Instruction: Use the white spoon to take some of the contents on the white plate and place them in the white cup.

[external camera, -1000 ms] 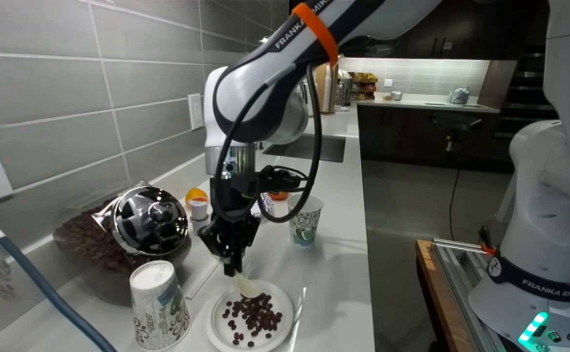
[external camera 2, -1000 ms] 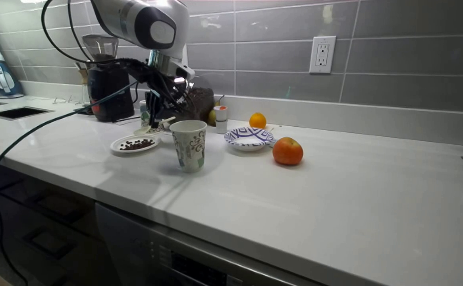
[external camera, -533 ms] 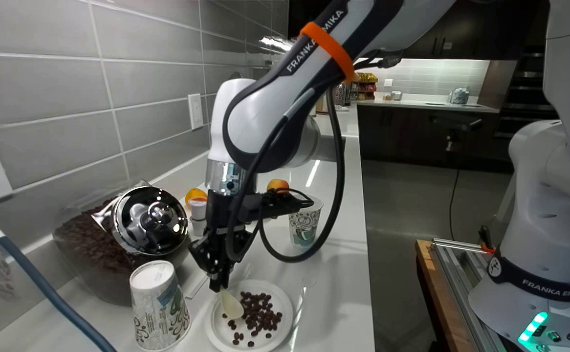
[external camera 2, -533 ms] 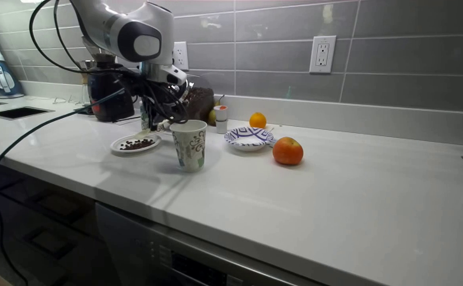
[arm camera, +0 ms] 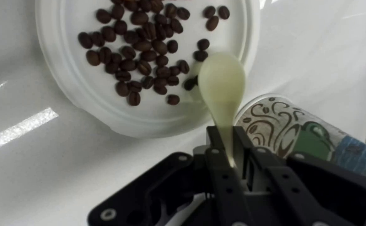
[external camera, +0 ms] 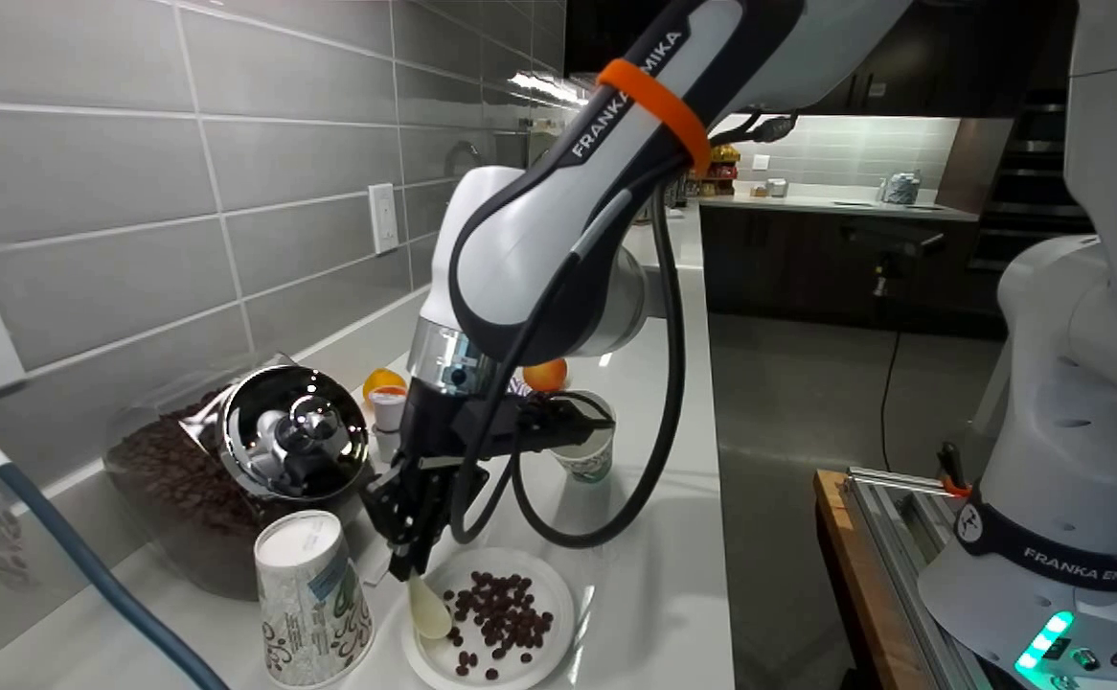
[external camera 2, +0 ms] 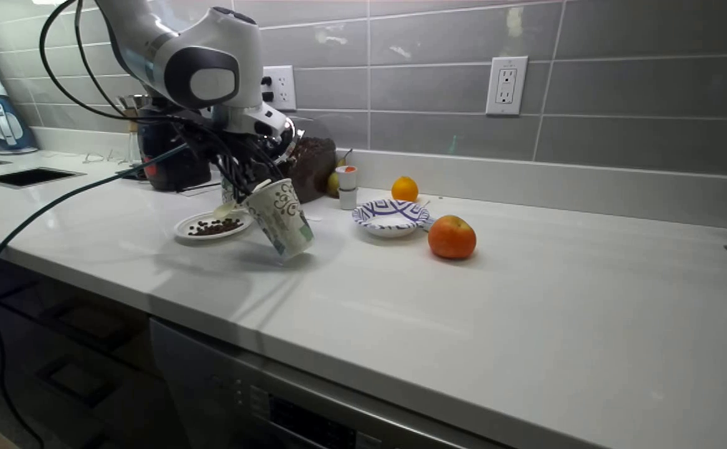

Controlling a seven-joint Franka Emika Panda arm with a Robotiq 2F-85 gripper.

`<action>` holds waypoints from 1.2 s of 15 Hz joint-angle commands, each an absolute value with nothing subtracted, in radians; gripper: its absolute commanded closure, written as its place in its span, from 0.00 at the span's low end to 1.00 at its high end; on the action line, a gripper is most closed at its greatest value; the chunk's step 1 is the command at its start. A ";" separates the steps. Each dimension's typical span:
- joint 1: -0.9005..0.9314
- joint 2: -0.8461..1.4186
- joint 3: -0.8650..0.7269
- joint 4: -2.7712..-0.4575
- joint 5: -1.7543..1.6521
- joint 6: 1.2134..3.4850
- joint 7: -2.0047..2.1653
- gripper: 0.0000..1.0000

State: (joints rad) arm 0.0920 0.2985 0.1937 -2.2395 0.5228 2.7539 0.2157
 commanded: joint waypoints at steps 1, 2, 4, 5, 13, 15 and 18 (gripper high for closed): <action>0.074 0.292 0.222 -2.268 0.572 2.795 0.172 0.95; 0.073 0.292 0.225 -2.272 0.574 2.798 0.170 0.95; 0.067 0.287 0.228 -2.278 0.581 2.793 0.165 0.95; 0.065 0.282 0.227 -2.281 0.584 2.794 0.165 0.95; 0.082 0.162 0.191 -2.367 0.512 2.745 0.193 0.95; 0.096 0.130 0.174 -2.389 0.458 2.744 0.219 0.95; 0.108 0.092 0.157 -2.402 0.362 2.726 0.217 0.95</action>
